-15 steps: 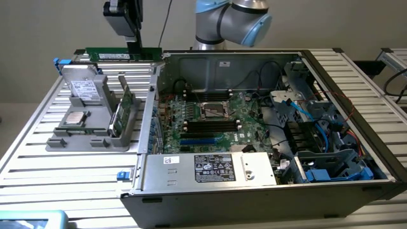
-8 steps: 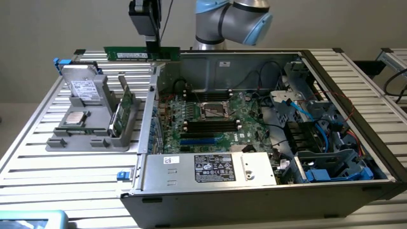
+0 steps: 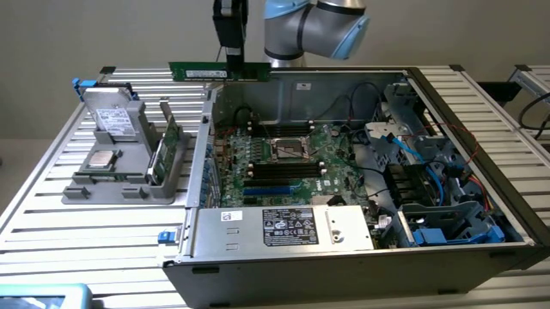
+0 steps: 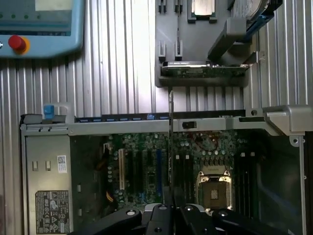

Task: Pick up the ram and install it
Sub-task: 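Pick up the ram and move it above insertion slot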

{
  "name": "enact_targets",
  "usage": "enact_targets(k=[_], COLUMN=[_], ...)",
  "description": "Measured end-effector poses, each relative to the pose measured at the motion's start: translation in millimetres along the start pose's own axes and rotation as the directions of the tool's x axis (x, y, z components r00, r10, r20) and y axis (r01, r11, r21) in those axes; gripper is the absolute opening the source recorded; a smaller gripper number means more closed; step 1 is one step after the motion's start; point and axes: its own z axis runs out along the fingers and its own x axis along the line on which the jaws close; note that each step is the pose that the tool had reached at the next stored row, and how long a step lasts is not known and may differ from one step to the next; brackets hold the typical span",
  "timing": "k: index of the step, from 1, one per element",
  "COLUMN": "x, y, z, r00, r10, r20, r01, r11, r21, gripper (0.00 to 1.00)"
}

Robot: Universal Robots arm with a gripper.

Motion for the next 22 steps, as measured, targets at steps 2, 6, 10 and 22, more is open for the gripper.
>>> enact_targets(k=[2, 6, 10, 22], x=[-0.6, -1.7, -3.2, -21.1], y=[-9.0, -27.2, -45.1, -83.9], z=[-0.1, -0.3, -0.4, 5.3], r00=[1.0, 1.0, 1.0, 1.0], r10=[0.0, 0.0, 0.0, 0.0], r20=[0.0011, 0.0021, 0.0024, 0.0041], r01=[0.0, 0.0, 0.0, 0.0], r11=[1.0, 1.0, 1.0, 1.0], r21=[-0.0003, -0.0011, -0.002, -0.0033], gripper=[0.12, 0.12, 0.12, 0.12])
